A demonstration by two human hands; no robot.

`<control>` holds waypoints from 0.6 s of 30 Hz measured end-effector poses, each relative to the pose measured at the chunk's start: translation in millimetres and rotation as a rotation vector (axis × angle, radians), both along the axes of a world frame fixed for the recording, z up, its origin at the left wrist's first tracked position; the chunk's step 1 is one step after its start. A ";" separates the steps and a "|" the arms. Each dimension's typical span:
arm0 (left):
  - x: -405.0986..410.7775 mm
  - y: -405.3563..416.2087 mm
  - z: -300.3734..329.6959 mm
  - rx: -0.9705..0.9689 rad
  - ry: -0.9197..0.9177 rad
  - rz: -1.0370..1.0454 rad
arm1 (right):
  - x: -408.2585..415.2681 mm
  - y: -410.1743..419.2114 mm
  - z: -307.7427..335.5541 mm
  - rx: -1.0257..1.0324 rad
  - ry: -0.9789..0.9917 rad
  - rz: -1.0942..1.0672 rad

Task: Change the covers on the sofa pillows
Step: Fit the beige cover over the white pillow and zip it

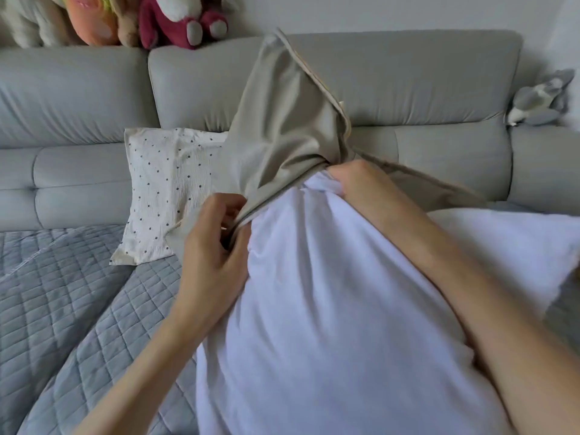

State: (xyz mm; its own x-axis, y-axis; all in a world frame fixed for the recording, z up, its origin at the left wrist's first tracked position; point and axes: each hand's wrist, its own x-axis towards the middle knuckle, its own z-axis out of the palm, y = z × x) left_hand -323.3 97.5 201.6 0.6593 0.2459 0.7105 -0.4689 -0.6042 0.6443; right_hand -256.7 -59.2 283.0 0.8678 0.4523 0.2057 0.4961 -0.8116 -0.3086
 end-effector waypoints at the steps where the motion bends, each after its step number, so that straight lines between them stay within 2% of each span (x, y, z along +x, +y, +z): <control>1: 5.4 -4.2 0.6 -0.036 -0.018 0.001 | -1.6 1.2 11.2 0.041 -0.081 -0.004; 4: 18.9 -5.9 -0.3 -0.155 -0.042 0.000 | -8.6 11.1 23.4 -0.023 -0.366 -0.017; 6: 23.9 5.5 -12.7 -0.140 0.007 0.053 | -12.1 22.8 8.3 -0.081 -0.434 -0.004; 9: 12.6 30.4 -45.5 0.063 0.232 0.226 | -7.1 45.6 -37.3 -0.178 -0.301 0.060; 11: -3.2 44.8 -50.0 0.173 0.293 0.366 | -10.6 59.8 -58.3 -0.145 -0.205 0.069; 14: -13.5 62.0 -23.1 0.428 0.133 0.524 | -22.2 79.9 -57.2 -0.030 -0.129 0.147; 16: -11.4 73.5 -5.3 0.664 0.015 0.508 | -25.4 83.4 -48.7 -0.019 -0.042 0.223; 18: -7.8 82.9 3.1 0.866 -0.008 0.431 | -28.1 75.7 -38.5 -0.091 0.031 0.273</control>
State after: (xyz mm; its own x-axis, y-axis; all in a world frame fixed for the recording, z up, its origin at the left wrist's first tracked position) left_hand -331.1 180.4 204.7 0.6293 -0.1453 0.7634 -0.0983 -0.9894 -0.1073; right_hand -284.7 16.5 244.4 0.7165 0.6856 0.1291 0.6917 -0.6742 -0.2587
